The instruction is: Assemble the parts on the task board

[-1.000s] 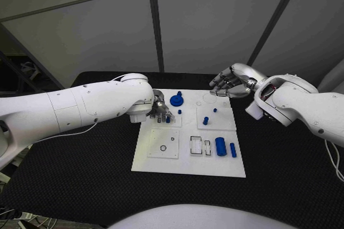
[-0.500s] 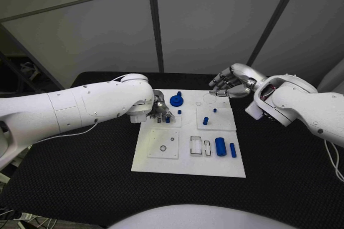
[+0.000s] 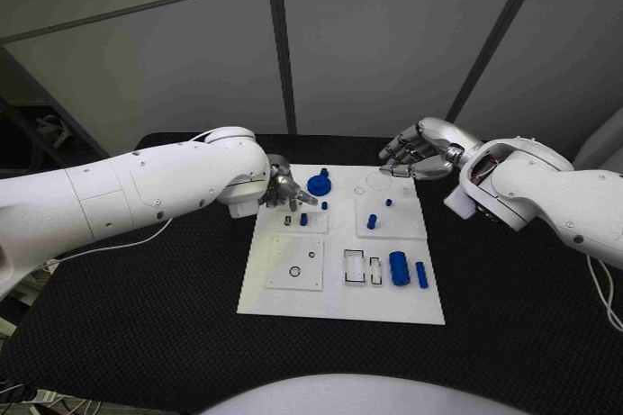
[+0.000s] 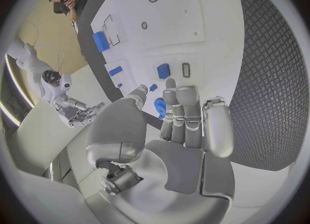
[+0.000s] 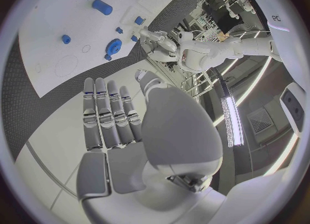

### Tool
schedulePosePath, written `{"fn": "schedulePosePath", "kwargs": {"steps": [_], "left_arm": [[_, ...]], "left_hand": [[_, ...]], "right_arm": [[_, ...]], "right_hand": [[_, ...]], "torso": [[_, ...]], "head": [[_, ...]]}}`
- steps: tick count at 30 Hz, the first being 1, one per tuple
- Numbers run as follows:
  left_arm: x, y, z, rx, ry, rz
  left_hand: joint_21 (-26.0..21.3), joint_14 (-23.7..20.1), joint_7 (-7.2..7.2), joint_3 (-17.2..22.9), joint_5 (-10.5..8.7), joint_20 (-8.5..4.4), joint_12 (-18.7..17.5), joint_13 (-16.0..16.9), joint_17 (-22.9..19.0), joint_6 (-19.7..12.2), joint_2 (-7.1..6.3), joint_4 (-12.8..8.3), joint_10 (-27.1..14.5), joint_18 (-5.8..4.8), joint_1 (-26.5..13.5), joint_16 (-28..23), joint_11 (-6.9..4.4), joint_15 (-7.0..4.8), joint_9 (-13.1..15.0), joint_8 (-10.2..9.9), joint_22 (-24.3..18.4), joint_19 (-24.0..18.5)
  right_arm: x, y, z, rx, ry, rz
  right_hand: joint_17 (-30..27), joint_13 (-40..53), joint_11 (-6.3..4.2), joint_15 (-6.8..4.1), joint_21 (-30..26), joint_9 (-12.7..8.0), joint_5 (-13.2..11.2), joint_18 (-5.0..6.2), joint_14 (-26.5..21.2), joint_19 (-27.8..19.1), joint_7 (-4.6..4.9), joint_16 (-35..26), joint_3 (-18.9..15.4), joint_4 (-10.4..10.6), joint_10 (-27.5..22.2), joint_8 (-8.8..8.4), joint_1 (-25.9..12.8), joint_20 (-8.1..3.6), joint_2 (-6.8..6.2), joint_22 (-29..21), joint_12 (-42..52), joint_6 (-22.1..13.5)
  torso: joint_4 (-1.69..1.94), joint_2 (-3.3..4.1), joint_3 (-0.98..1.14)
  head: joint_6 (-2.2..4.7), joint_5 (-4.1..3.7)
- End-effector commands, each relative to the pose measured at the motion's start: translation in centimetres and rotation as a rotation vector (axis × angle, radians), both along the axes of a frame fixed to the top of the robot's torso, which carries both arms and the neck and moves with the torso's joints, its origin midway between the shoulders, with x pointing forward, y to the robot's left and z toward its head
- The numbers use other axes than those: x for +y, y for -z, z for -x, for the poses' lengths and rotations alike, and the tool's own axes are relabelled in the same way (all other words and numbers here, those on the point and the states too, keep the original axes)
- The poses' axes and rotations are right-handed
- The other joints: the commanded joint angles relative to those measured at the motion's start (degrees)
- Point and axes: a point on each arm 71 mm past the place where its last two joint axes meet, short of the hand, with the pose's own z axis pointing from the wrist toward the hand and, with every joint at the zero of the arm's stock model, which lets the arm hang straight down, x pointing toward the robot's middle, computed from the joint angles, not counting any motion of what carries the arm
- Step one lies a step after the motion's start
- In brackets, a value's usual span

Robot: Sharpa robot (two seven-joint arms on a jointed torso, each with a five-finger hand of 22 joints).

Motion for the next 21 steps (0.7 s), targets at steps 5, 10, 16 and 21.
{"fn": "schedulePosePath", "kwargs": {"steps": [5, 10, 16, 21], "left_arm": [[1.8, -3.5, -1.7, -0.06, -0.018, 0.043], [2.2, -4.9, -3.1, -0.059, -0.016, 0.033], [2.3, -4.7, -4.8, -0.035, -0.022, -0.007], [2.7, -3.7, -5.7, -0.003, -0.033, -0.051]], "left_hand": [[-2.9, -0.9, 2.13, -3.2, 0.73, 0.73, -2.7, -3.4, -1.2, -4.9, 1.1, 0.4, -2.8, -7.56, 4.5, -2.0, 1.77, 1.14, -2.9, -3.8, -2.2, -1.0], [-3.2, -1.2, 2.77, -5.1, 0.89, 1.24, -2.5, -3.8, -1.5, -5.3, 2.05, 0.9, -3.2, -7.49, 6.4, -2.4, 2.3, 1.6, -4.9, -5.8, -2.4, -1.0], [-3.2, -1.2, 2.91, -6.3, 0.95, 1.4, -2.1, -3.8, -1.5, -5.0, 2.96, 1.2, -3.3, -7.51, 7.6, -2.5, 2.43, 1.72, -6.0, -6.7, -2.2, -0.9], [-2.9, -1.2, 2.92, -6.6, 0.92, 1.44, -1.8, -3.6, -1.3, -4.7, 3.31, 1.4, -3.1, -7.6, 7.9, -2.2, 2.44, 1.74, -6.4, -7.0, -1.8, -0.7]], "right_arm": [[-0.2, -0.1, -0.2, -0.004, 0.007, -0.005], [-0.1, -0.1, -0.3, -0.005, 0.008, -0.006], [0.1, 0.0, -0.3, -0.003, 0.001, -0.006], [0.2, 0.0, -0.3, -0.002, -0.001, -0.005]], "right_hand": [[-0.1, -0.1, 0.05, 0.03, -0.3, -0.1, 0.2, 0.51, -0.5, 0.1, 0.53, -0.2, -0.4, 0.1, -0.4, 0.21, 0.2, 0.39, 0.35, -0.1, 0.4, -0.5], [-0.4, -0.3, -0.08, 0.01, -0.6, 0.0, 0.3, 0.55, -0.5, 0.1, 0.28, -0.2, -0.4, 0.0, -0.4, 0.39, 0.4, 0.44, 0.55, -0.4, 0.5, -0.3], [-0.8, -0.7, -0.56, -0.3, -1.1, 0.2, 0.4, 0.7, 0.1, 0.7, -0.35, 0.0, -0.3, -0.2, 0.1, 0.97, 0.7, 0.34, 0.92, -0.9, 1.0, 0.5], [-0.8, -0.8, -0.62, -0.37, -1.2, 0.2, 0.4, 0.72, 0.3, 0.9, -0.42, 0.1, -0.2, -0.2, 0.2, 1.04, 0.7, 0.29, 0.96, -1.0, 1.1, 0.6]], "torso": [[0.17, 0.0, 0.05], [-0.02, 0.1, 0.05], [-0.19, 0.15, 0.05], [-0.28, 0.21, 0.06]], "head": [[0.37, 0.01], [0.74, 0.55], [0.9, 0.97], [0.88, 1.17]]}}
